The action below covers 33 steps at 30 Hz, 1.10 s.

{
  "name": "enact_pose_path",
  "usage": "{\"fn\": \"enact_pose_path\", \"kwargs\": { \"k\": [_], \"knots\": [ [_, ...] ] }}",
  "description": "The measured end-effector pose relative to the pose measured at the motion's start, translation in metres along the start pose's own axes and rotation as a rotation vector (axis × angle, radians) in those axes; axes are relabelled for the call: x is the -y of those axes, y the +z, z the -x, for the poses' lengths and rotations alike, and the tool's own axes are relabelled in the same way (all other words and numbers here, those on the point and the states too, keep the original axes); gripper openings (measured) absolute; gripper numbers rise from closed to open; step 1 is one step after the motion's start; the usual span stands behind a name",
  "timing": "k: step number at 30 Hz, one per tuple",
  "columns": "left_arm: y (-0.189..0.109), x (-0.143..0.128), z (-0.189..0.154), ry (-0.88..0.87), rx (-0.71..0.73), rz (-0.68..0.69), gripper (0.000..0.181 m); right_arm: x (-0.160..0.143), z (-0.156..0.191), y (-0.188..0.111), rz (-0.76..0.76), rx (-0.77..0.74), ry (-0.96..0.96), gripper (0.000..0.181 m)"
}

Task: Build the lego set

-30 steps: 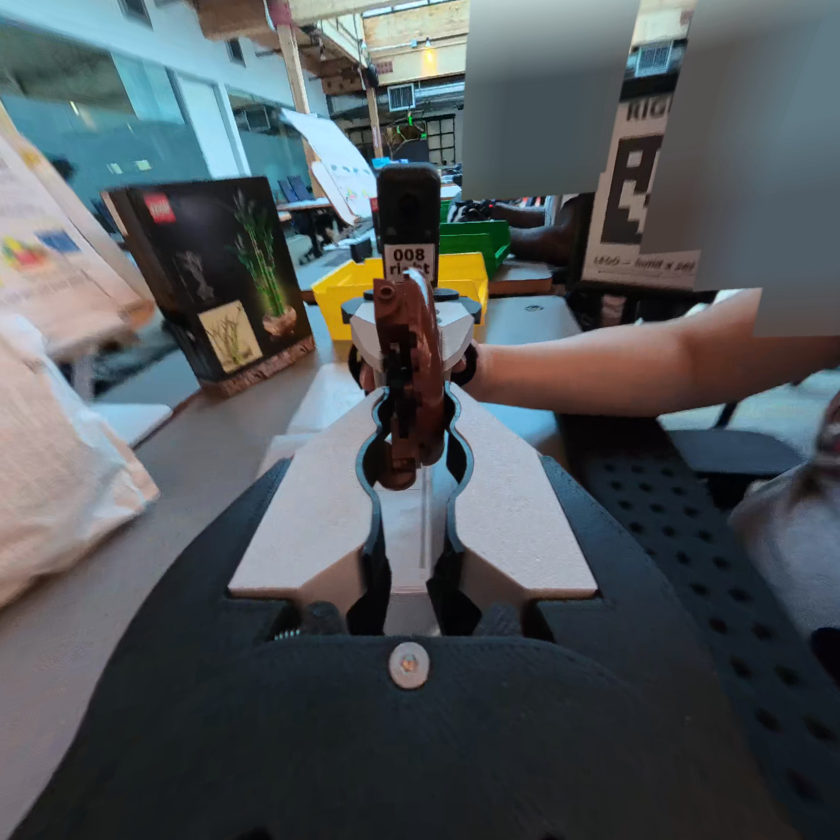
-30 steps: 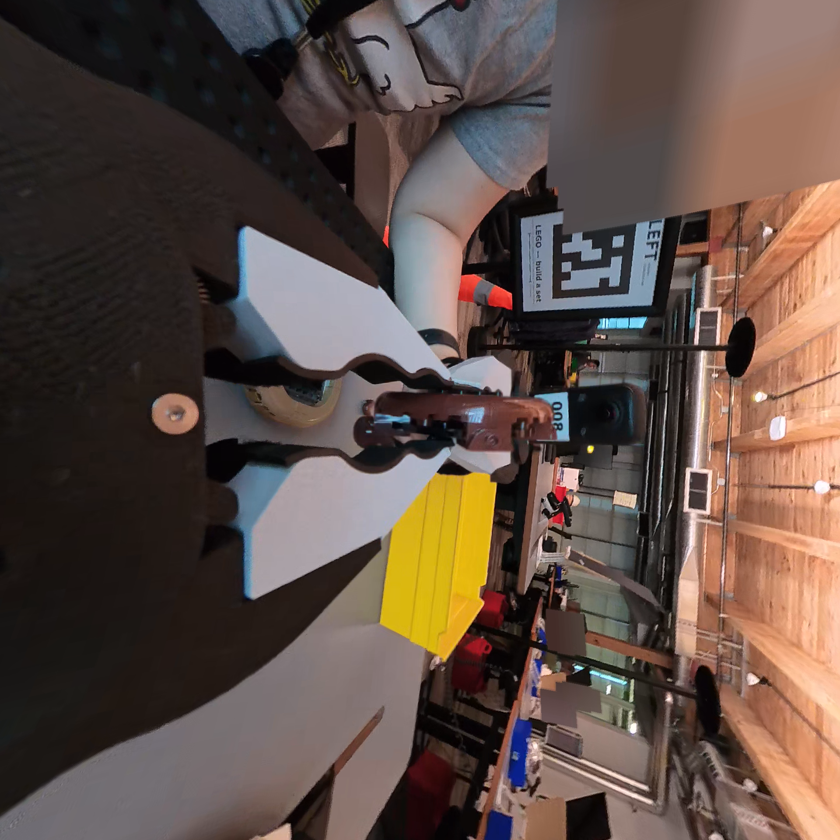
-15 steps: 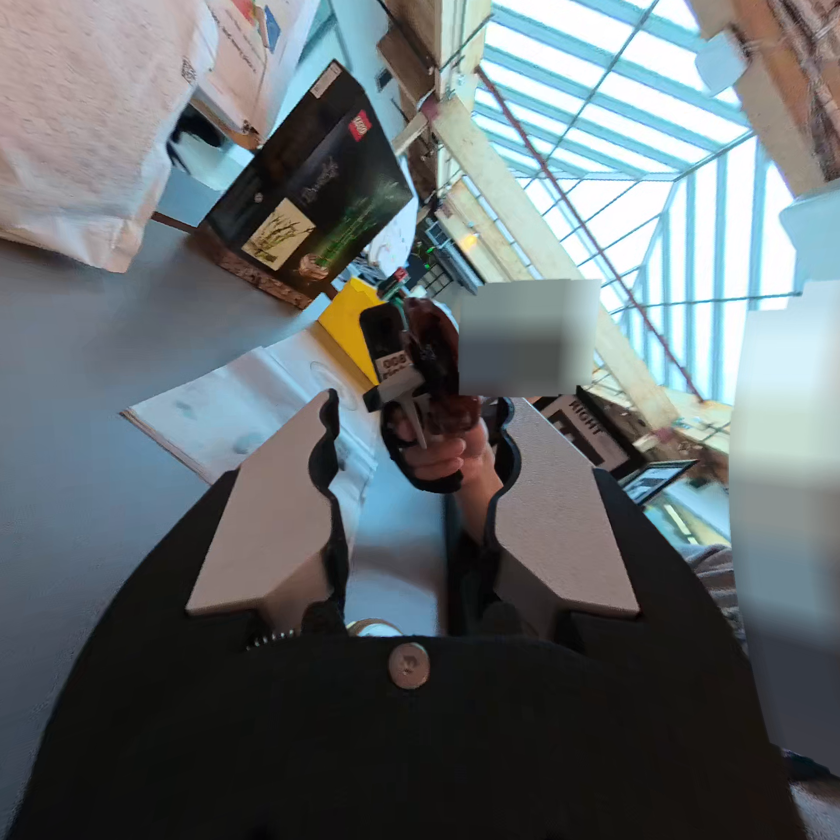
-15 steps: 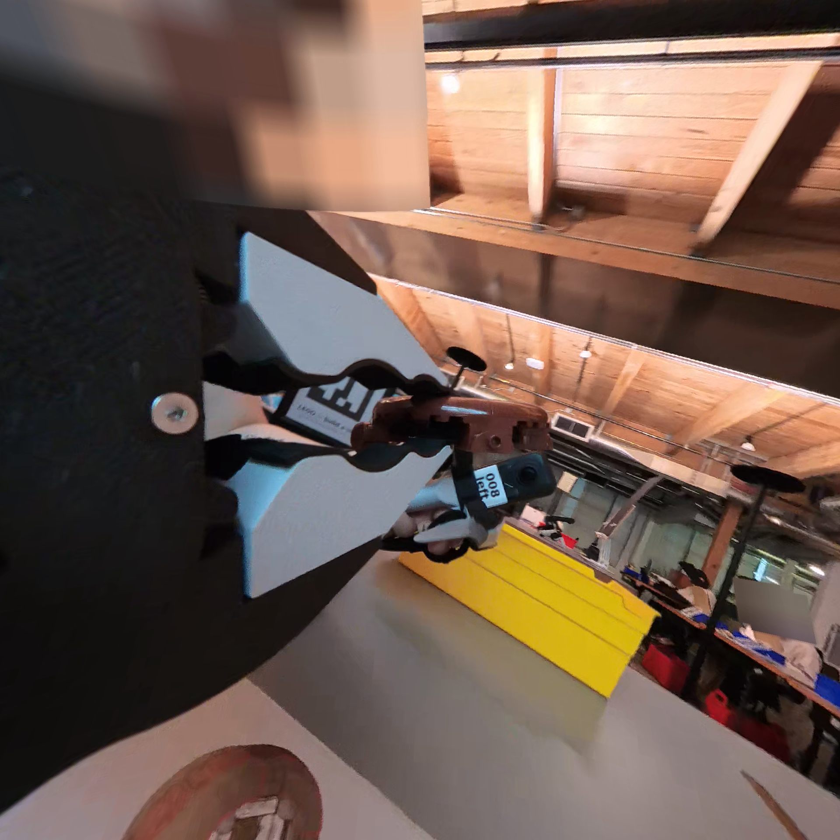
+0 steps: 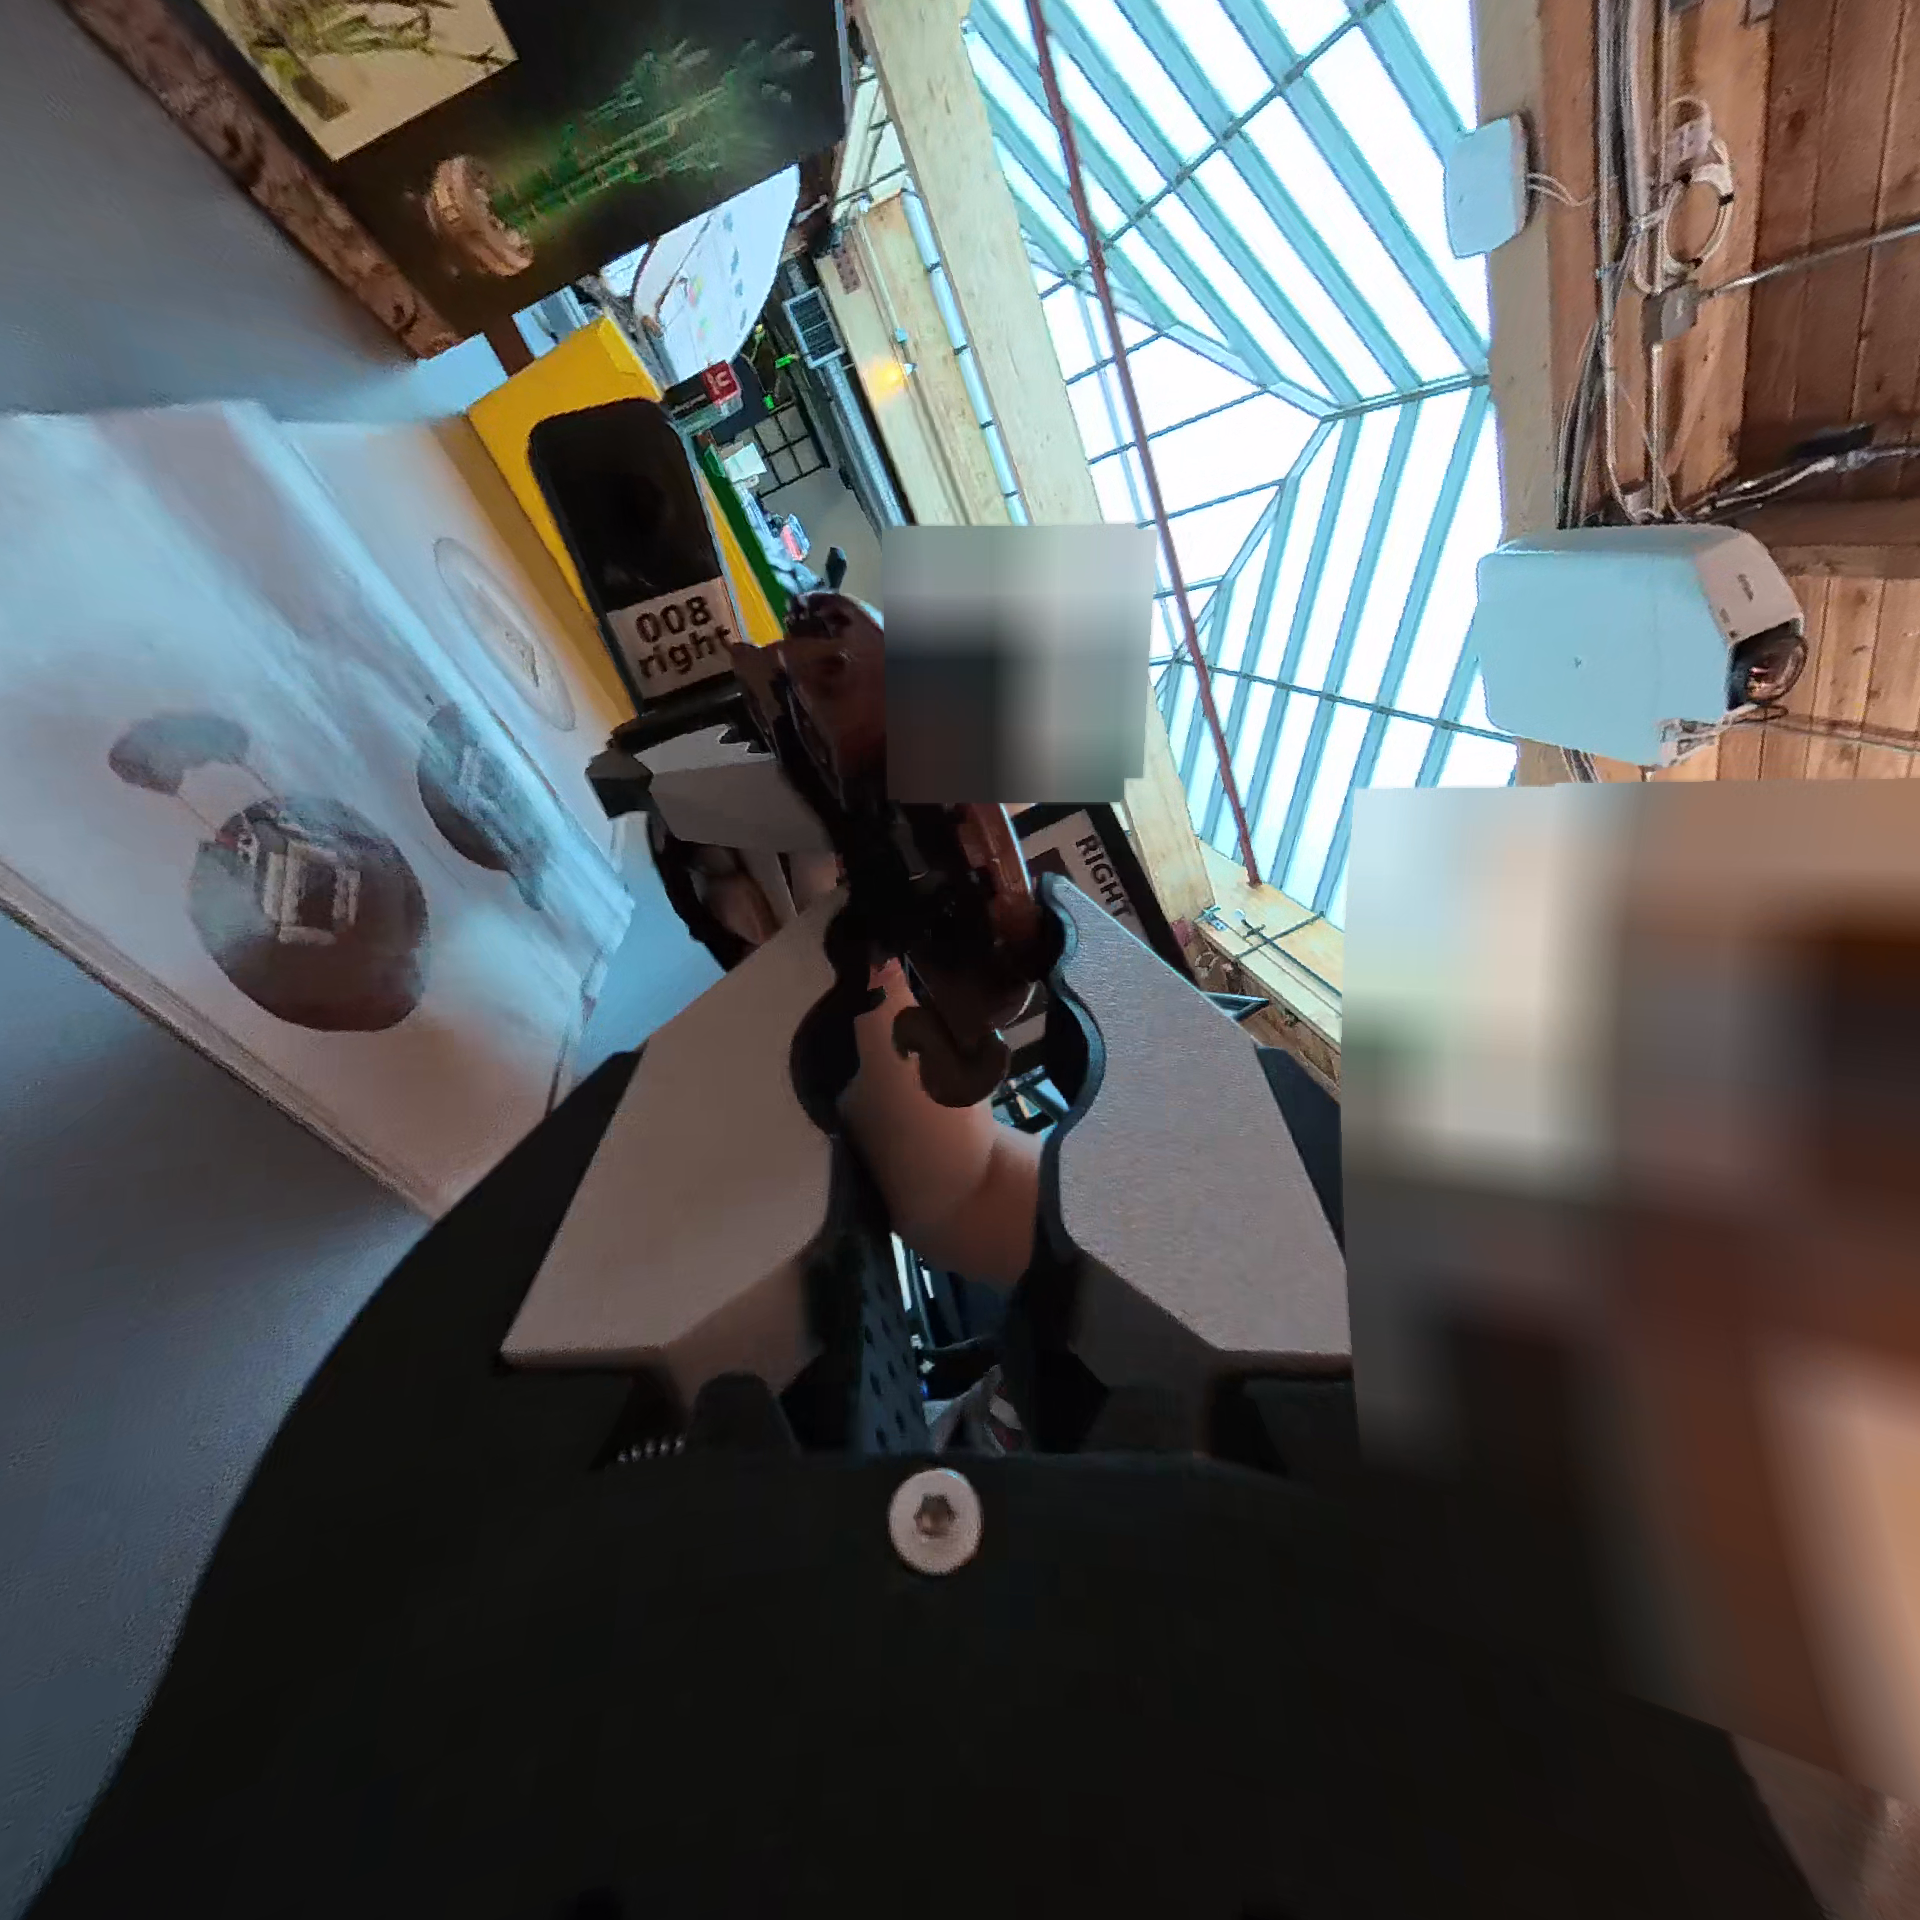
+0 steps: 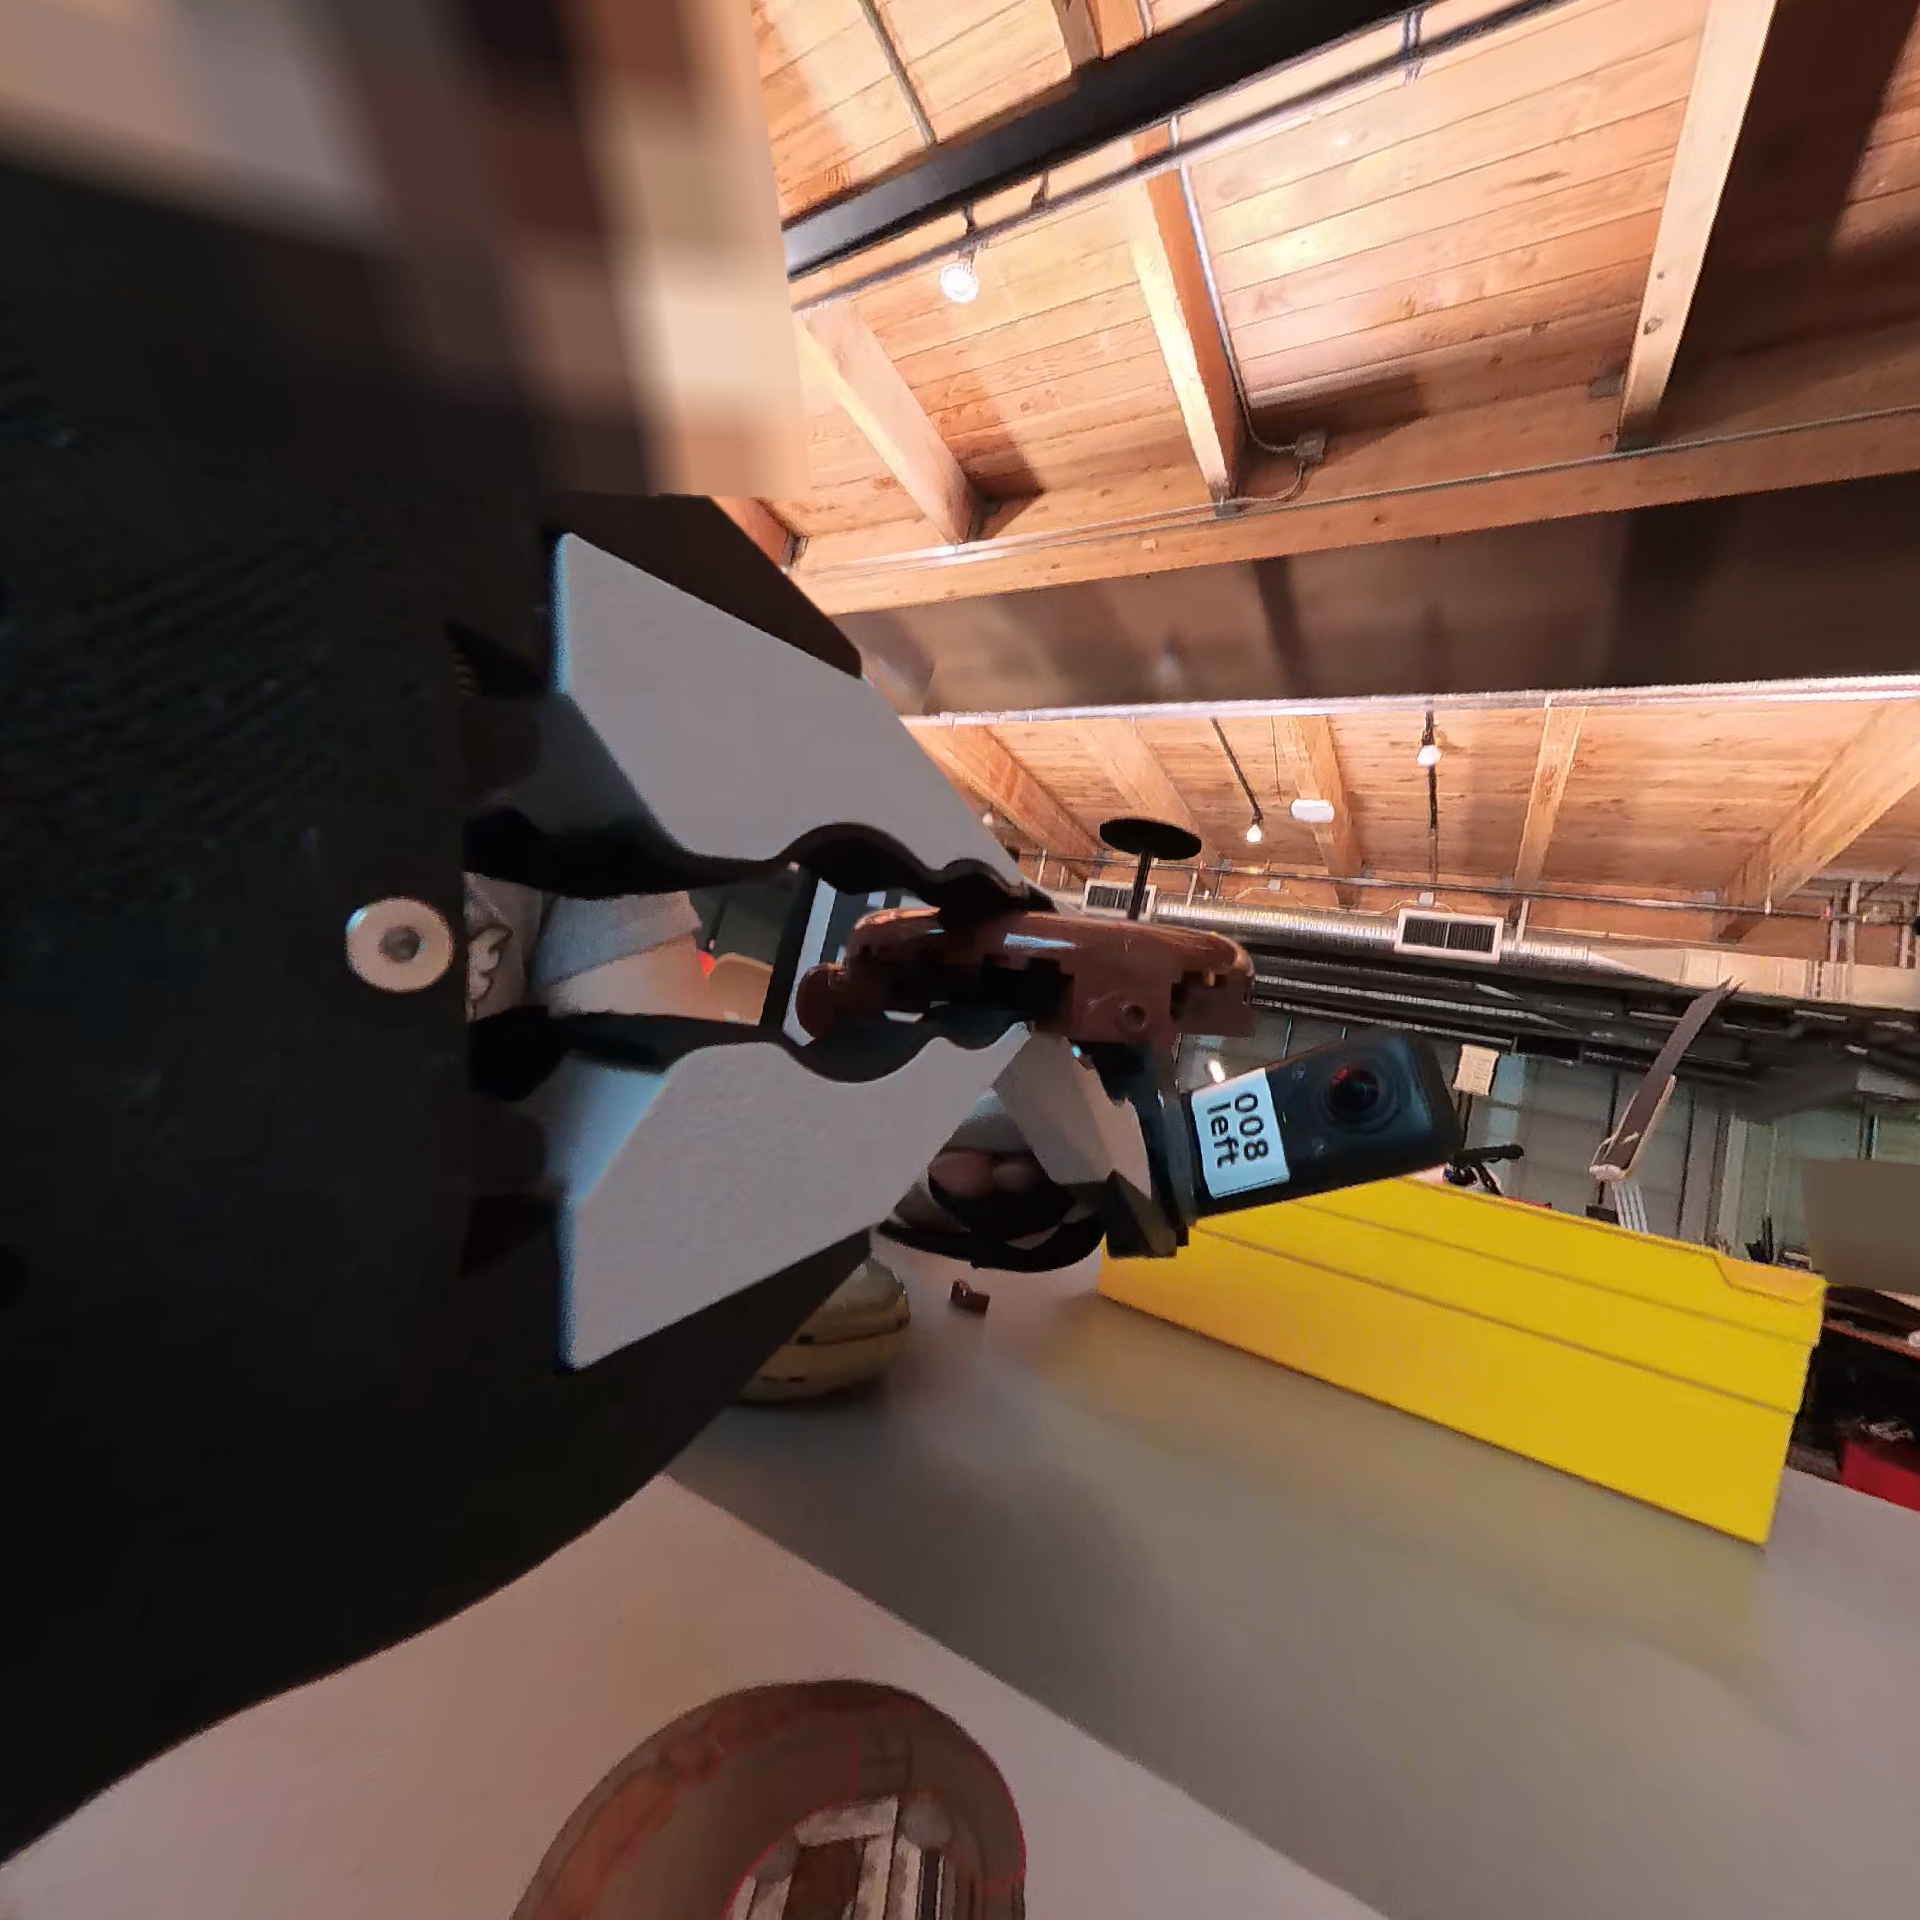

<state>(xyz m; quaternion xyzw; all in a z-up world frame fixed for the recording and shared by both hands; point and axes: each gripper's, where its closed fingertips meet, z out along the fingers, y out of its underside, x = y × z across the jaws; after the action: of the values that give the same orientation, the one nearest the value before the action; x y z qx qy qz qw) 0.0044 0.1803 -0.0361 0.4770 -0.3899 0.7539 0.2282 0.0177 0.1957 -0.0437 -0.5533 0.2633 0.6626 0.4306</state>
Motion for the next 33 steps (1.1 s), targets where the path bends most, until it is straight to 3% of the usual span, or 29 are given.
{"fn": "enact_pose_path", "kwargs": {
  "k": [1,3,5,6,8,11,13,16,17,19,21,27,33],
  "knots": [
    [-0.001,0.0,0.003,-0.004,0.02,0.004,0.027,0.001,-0.003,-0.001,0.0,-0.022,-0.027,0.015],
    [-0.005,0.002,0.005,-0.032,0.021,-0.011,0.024,0.002,-0.003,0.001,0.021,-0.052,-0.117,0.017],
    [-0.009,0.006,0.008,-0.066,0.016,-0.048,0.022,0.005,-0.001,-0.002,0.039,-0.116,-0.214,0.04],
    [-0.011,0.009,0.008,-0.082,0.008,-0.068,0.021,0.005,0.001,-0.007,0.063,-0.166,-0.281,0.043],
    [-0.013,0.011,0.005,-0.097,-0.019,-0.078,0.021,-0.007,-0.002,-0.026,0.174,-0.349,-0.433,0.042],
    [-0.011,0.011,0.0,-0.074,-0.029,-0.076,0.02,-0.033,0.031,-0.065,0.242,-0.522,-0.71,0.04],
    [-0.009,0.009,-0.001,-0.07,-0.031,-0.065,0.02,-0.049,0.069,-0.104,0.141,-0.636,-0.983,0.034],
    [-0.005,0.005,-0.003,-0.068,-0.033,-0.045,0.02,-0.051,0.107,-0.205,-0.131,-1.062,-1.518,0.036],
    [-0.003,0.003,-0.006,-0.071,-0.044,-0.032,0.02,-0.056,0.11,-0.238,-0.182,-1.178,-1.619,0.031],
    [0.0,-0.001,-0.009,-0.072,-0.055,-0.004,0.021,-0.065,0.087,-0.298,-0.225,-1.373,-1.458,0.02],
    [0.002,-0.003,-0.009,-0.063,-0.043,0.006,0.021,-0.079,0.057,-0.335,-0.235,-1.45,-1.208,0.021],
    [0.001,-0.004,-0.014,-0.053,-0.065,0.006,0.022,-0.085,0.006,-0.374,-0.175,-1.578,-0.981,0.018],
    [0.001,-0.003,-0.011,-0.075,-0.074,0.005,0.021,-0.087,-0.013,-0.371,-0.137,-1.537,-0.902,0.018]
  ]
}}
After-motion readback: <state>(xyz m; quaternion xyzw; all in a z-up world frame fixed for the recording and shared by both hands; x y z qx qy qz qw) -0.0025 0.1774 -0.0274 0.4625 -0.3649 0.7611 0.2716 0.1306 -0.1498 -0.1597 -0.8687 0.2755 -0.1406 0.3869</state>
